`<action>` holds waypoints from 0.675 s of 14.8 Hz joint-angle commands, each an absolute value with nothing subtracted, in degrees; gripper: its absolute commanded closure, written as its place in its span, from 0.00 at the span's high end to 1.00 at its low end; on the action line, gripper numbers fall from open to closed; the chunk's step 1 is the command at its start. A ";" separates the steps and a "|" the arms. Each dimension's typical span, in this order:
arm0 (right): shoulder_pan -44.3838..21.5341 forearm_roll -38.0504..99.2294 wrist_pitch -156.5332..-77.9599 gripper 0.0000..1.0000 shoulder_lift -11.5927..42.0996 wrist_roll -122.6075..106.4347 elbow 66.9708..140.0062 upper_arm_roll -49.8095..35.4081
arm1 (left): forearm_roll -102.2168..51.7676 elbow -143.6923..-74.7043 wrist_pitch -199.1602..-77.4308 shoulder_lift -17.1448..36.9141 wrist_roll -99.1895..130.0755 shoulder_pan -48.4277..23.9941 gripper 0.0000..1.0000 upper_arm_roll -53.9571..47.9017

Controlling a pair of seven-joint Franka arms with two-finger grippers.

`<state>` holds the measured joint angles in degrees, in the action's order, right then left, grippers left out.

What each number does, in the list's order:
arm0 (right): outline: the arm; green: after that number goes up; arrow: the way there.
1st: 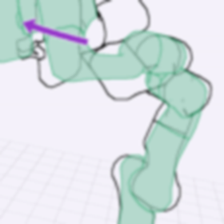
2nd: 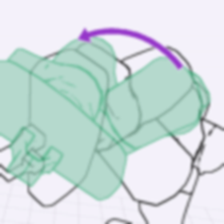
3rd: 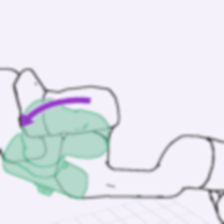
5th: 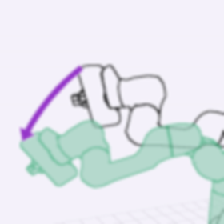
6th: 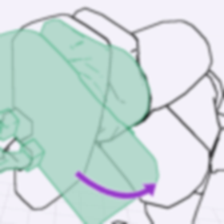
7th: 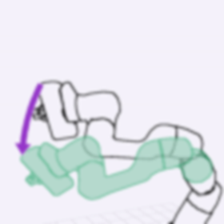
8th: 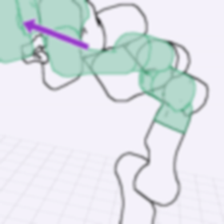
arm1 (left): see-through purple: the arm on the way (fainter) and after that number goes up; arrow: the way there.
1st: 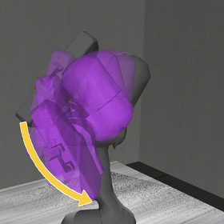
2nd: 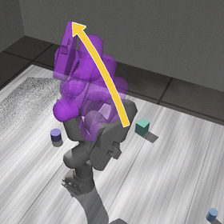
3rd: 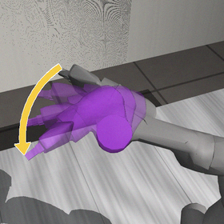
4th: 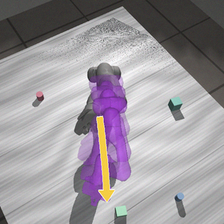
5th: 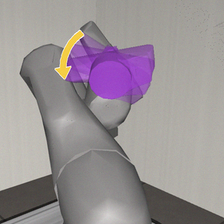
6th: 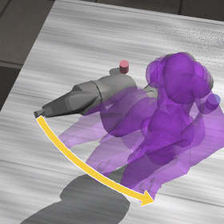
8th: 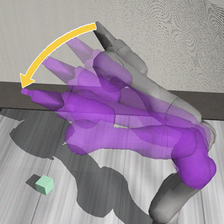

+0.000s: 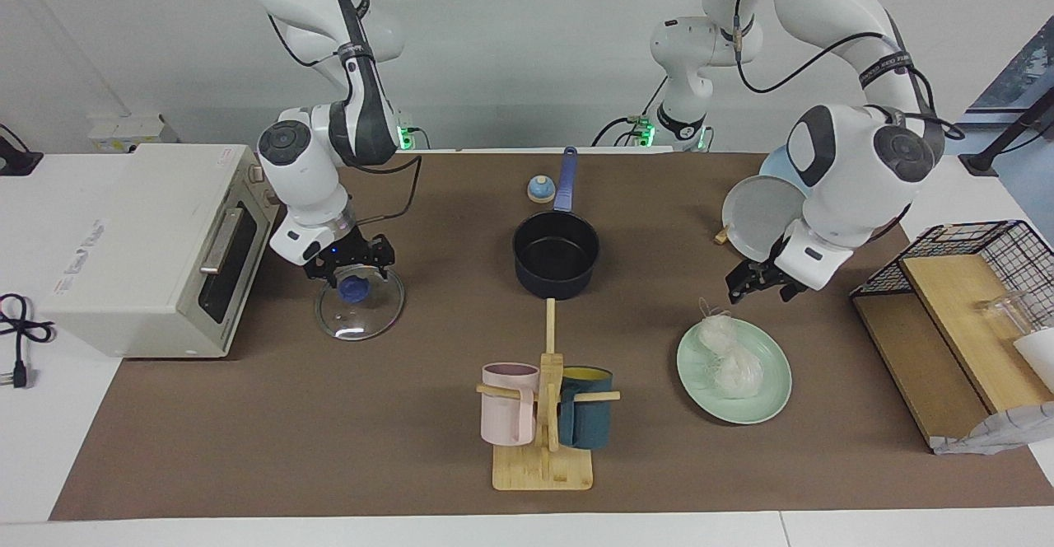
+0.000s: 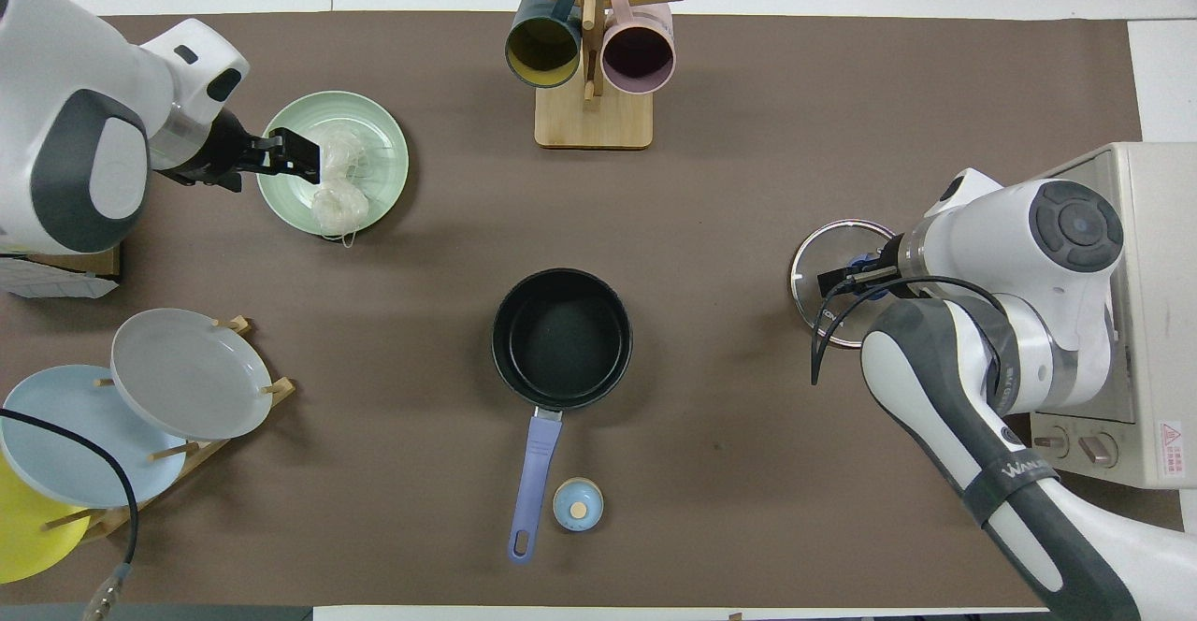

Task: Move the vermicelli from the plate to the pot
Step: 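Grasp the white vermicelli on the green plate with the left gripper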

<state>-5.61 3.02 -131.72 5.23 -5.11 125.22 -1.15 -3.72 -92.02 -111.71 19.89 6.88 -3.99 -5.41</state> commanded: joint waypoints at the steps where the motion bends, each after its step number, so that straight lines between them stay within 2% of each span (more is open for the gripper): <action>1: -4.75 2.90 -133.15 1.00 5.01 -8.43 126.39 -1.32 | -2.91 -90.44 -115.03 23.36 8.79 -5.89 1.00 -4.66; 7: -3.34 2.37 -136.76 1.00 6.94 -11.87 126.56 -1.32 | 3.42 -90.44 -124.44 30.23 9.40 -6.42 1.00 -4.66; 10: -3.25 2.37 -136.85 0.92 6.94 -11.25 126.65 -1.32 | 3.87 -90.70 -126.03 30.85 9.40 -6.07 0.98 -4.66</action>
<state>-3.95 2.93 -135.83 7.24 -10.89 126.06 -0.92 2.07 -91.77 -125.35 30.19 8.48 -5.75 -5.13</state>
